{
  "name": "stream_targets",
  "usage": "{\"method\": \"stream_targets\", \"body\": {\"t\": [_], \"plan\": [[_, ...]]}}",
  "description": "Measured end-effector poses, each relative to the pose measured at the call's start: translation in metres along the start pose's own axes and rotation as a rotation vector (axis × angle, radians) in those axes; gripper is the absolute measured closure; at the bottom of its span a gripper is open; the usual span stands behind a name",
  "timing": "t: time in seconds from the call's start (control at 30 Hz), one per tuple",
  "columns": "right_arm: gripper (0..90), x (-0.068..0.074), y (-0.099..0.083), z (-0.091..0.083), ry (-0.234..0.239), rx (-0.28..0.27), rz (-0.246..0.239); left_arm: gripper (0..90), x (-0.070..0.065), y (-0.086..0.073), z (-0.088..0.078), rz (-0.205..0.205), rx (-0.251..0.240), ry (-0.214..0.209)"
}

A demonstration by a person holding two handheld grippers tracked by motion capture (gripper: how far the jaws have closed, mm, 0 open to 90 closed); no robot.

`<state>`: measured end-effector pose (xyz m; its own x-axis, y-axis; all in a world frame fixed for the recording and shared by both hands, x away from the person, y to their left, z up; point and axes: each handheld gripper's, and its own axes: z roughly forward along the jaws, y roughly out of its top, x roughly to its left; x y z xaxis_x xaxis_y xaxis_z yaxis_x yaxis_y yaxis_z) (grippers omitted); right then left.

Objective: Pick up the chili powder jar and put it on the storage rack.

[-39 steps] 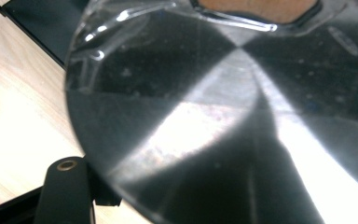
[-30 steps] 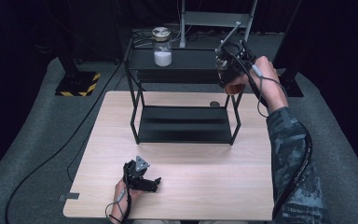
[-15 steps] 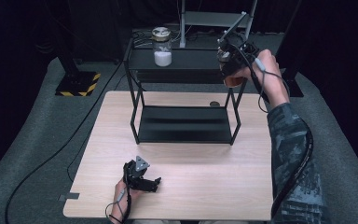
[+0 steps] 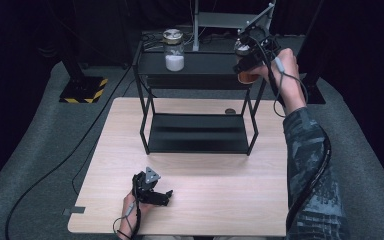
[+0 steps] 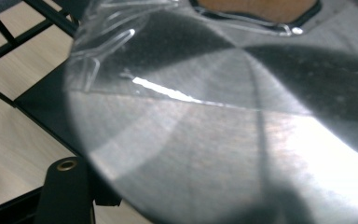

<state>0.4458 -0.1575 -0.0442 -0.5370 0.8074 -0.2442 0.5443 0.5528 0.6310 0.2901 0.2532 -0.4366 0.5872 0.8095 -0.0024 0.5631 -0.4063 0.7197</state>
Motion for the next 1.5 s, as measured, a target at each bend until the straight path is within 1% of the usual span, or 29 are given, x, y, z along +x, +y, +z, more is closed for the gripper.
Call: {"method": "stream_targets", "body": {"t": [0.3,0.43,0.47,0.57,0.67,0.73,1.0,1.07,1.2,1.5], "plan": [[30.3,0.001,-0.003,0.004,-0.017,-0.073,0.044,0.0,0.0,0.0,0.0,-0.001,0.0,0.0],[30.3,0.002,-0.002,0.008,-0.023,-0.089,0.062,0.0,0.0,0.0,0.0,-0.001,-0.001,0.0],[30.3,0.004,-0.002,0.012,-0.034,-0.099,0.074,0.0,0.0,0.0,0.0,-0.001,0.0,0.0],[30.3,0.004,-0.002,0.017,-0.039,-0.117,0.089,0.0,0.0,0.0,0.0,0.0,-0.001,0.0],[30.3,0.003,-0.002,0.019,-0.038,-0.126,0.103,0.0,0.0,0.0,0.0,0.0,-0.001,0.0],[30.3,0.002,-0.003,0.023,-0.034,-0.142,0.122,0.0,0.0,0.0,0.0,-0.001,-0.001,0.001],[30.3,-0.004,-0.004,0.037,-0.042,-0.152,0.176,0.0,0.0,0.0,0.0,0.0,-0.001,0.001],[30.3,-0.005,-0.006,0.04,-0.051,-0.158,0.184,0.0,-0.001,0.0,0.0,0.001,-0.002,0.002],[30.3,-0.008,-0.008,0.044,-0.054,-0.164,0.198,0.0,0.0,0.0,0.0,0.001,-0.001,0.001],[30.3,-0.015,-0.008,0.059,-0.037,-0.143,0.23,0.0,0.0,0.0,0.0,0.004,0.002,0.0]]}}
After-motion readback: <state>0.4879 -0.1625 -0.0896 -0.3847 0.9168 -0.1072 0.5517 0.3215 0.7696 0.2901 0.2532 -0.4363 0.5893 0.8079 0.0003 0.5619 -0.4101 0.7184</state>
